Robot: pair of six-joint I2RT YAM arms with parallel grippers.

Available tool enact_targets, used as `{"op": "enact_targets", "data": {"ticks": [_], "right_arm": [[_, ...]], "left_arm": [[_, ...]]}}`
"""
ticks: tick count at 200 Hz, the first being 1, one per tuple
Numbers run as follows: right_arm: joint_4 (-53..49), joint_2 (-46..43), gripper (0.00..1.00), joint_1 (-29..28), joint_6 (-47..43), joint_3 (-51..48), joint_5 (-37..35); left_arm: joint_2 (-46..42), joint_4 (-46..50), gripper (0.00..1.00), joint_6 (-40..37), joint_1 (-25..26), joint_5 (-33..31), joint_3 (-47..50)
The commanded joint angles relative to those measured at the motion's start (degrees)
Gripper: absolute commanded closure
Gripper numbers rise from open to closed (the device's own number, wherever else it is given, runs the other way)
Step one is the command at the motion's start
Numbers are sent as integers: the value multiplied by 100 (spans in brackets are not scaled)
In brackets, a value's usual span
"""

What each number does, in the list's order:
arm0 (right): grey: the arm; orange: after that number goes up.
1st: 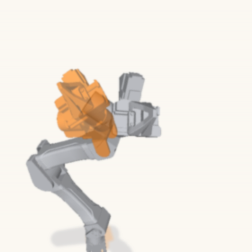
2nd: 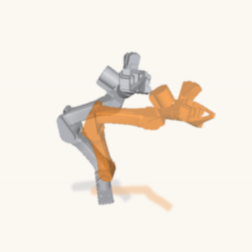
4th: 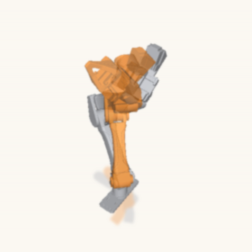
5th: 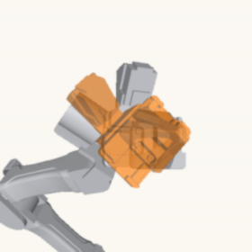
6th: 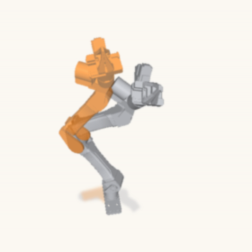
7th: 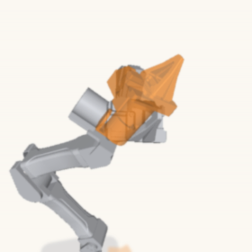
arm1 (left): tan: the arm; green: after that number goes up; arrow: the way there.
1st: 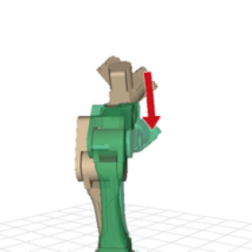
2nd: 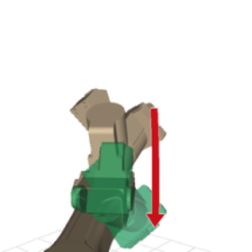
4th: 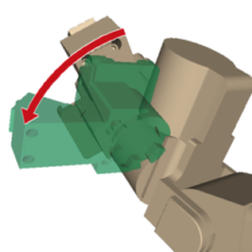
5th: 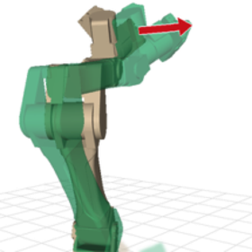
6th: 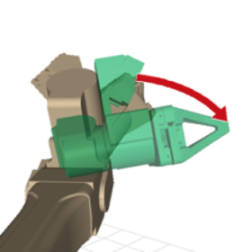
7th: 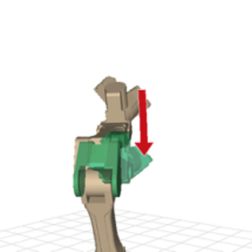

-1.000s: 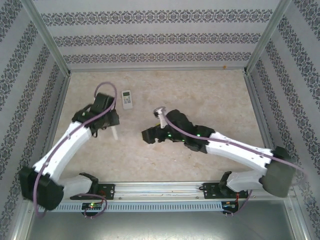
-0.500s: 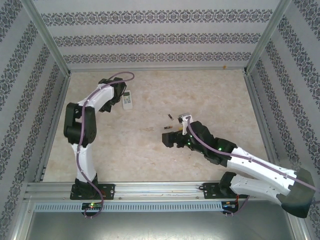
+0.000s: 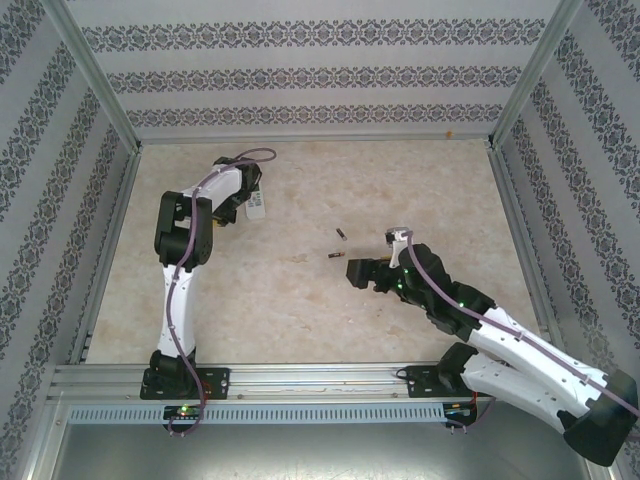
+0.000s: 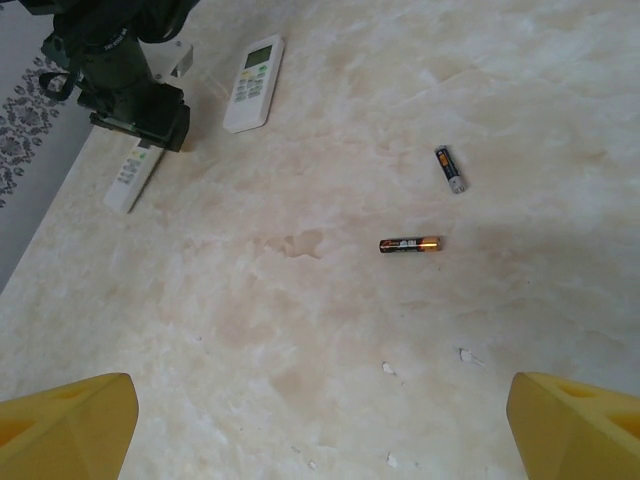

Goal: Load the batteries into the remote control

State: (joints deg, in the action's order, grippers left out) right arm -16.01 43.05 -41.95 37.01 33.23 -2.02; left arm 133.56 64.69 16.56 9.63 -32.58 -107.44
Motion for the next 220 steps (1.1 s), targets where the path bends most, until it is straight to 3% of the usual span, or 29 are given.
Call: {"op": "enact_targets", "data": {"ticks": [1, 25, 43, 76, 104, 132, 172, 197, 220], "right_arm": [[-122, -186, 5, 98, 57, -86, 161], [1, -171, 5, 201, 19, -163, 196], [-3, -92, 4, 255, 25, -174, 128], [-36, -45, 2, 297, -51, -88, 320], [-67, -68, 2, 306, -107, -79, 382], [-81, -42, 2, 328, -92, -65, 378], [-123, -35, 2, 412, -47, -19, 361], [-96, -32, 2, 467, 29, 26, 342], [-99, -55, 2, 502, 103, 99, 369]], "left_arm": [[-935, -287, 41, 99, -44, 1300, 73], [-1708, -1403, 34, 550, 3, 2999, 667], [-1674, -1919, 29, 977, 30, 3528, 763], [-1033, -2270, 19, 1331, 30, 3574, 388], [-362, -2370, 7, 1157, 65, 3779, -214], [366, -2066, 4, 888, 141, 3632, -1033], [1224, -937, 29, 590, 238, 2930, -2293], [1255, -787, 47, 493, 250, 3103, -2423], [1100, -728, 54, 405, 245, 3337, -2482]]}}
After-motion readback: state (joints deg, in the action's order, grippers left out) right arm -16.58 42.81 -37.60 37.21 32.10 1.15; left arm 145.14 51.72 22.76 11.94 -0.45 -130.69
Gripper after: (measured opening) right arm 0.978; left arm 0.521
